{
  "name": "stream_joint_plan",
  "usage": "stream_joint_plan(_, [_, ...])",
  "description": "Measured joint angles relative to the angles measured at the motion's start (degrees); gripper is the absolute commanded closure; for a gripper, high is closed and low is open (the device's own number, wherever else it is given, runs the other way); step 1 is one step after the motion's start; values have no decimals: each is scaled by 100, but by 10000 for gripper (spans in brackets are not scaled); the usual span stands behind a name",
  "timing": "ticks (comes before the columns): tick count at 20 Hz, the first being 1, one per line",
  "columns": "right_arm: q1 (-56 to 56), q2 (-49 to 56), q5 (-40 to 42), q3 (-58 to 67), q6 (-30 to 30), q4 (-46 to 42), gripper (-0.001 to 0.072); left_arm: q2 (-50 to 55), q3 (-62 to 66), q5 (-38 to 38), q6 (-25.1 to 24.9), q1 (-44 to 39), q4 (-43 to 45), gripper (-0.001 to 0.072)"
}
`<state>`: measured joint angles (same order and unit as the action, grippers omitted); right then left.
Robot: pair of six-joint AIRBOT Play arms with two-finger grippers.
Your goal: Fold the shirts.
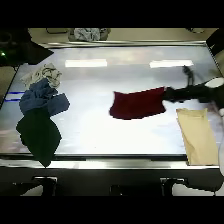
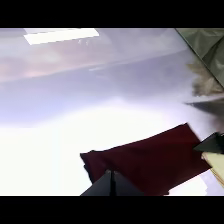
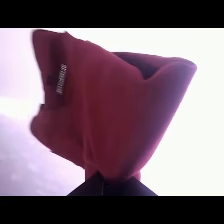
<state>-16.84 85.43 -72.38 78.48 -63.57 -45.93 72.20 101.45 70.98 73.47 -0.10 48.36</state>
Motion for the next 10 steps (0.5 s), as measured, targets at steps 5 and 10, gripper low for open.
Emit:
stream_joint_plan(5, [-1482, -186, -831, 1198, -350, -413, 661, 20, -446, -4, -15, 0, 63, 685])
stream_joint_plan(10, [-2616, -223, -1143, 1821, -708, -468, 661, 22, -632, -9, -52, 0, 70, 686])
